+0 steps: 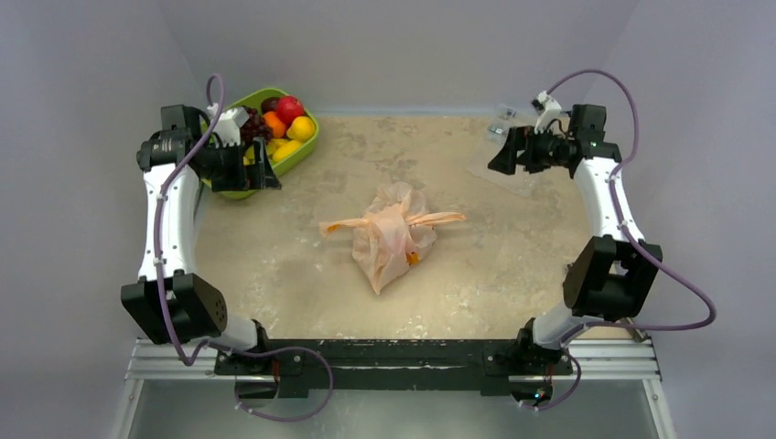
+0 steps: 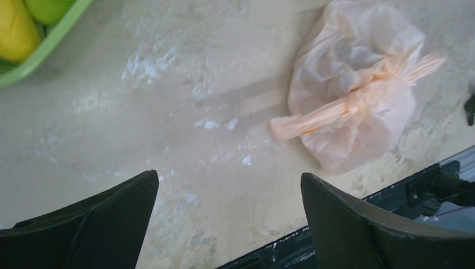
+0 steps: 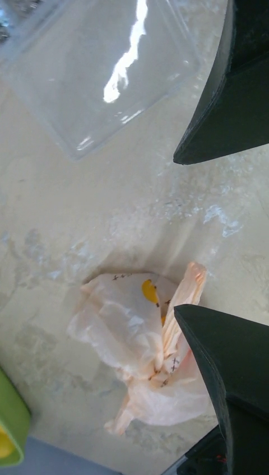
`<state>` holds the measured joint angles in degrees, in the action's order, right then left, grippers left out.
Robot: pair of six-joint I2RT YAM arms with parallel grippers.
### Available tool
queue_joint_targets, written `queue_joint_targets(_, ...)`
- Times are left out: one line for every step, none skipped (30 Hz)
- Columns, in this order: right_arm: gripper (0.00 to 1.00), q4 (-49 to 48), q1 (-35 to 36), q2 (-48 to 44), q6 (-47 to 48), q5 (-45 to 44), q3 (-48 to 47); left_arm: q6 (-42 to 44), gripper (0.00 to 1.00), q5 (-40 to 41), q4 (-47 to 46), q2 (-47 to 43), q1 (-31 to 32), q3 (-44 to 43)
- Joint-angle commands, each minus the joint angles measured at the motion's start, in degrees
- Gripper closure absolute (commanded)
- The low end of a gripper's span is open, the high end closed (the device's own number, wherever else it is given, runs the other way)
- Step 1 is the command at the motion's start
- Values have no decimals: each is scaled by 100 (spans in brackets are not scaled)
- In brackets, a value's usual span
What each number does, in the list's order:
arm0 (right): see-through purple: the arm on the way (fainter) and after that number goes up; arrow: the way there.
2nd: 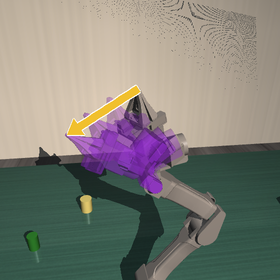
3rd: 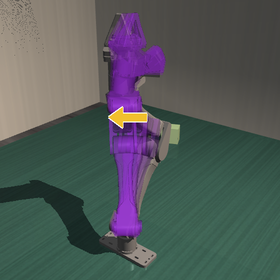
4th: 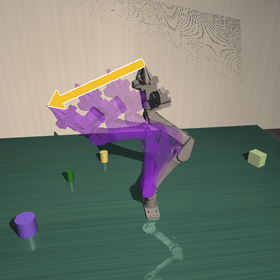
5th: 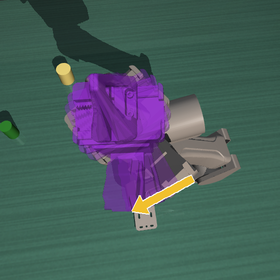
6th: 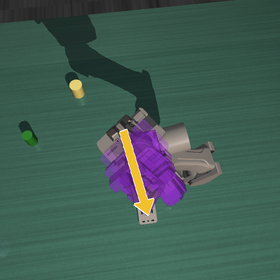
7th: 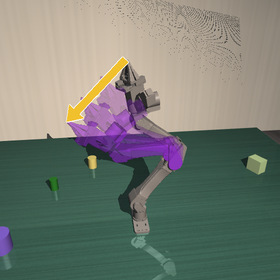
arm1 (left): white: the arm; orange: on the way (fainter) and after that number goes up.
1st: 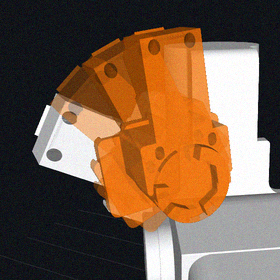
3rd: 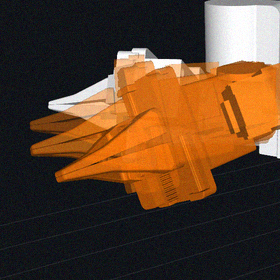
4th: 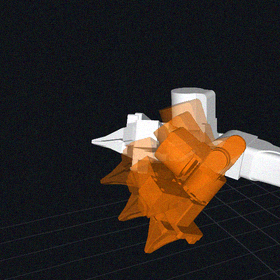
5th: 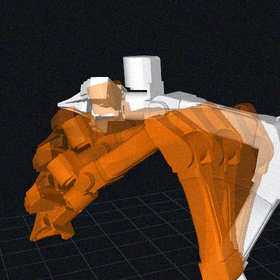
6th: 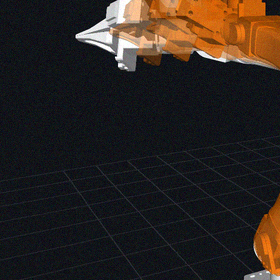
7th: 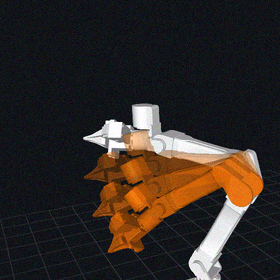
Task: Place the fake fruits into the plastic bag and tie a complex knot
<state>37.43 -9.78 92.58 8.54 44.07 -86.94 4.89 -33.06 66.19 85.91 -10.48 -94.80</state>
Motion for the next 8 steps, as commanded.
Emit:
queue_joint_targets(1,-290,40,-588,-43,-877,1150,57,0,689,-264,-812,-235,1185)
queue_joint_targets(1,-368,43,-727,-24,-977,1399,114,0,799,-336,-906,-237,1410)
queue_joint_targets(1,-405,42,-846,-9,-1061,1570,161,0,853,-370,-967,-241,1583)
queue_joint_targets(1,-401,33,-946,47,-1095,1686,204,0,909,-384,-1009,-244,1711)
queue_joint_targets(1,-370,35,-1038,98,-1116,1763,217,0,910,-406,-1038,-242,1812)
queue_joint_targets(1,-331,34,-1101,130,-1129,1801,213,0,907,-440,-1075,-241,1928)
queue_joint_targets(1,-311,37,-1153,141,-1137,1829,209,0,907,-505,-1120,-229,2004)
queue_joint_targets(1,-307,43,-1196,137,-1144,1859,202,0,901,-553,-1157,-234,2063)
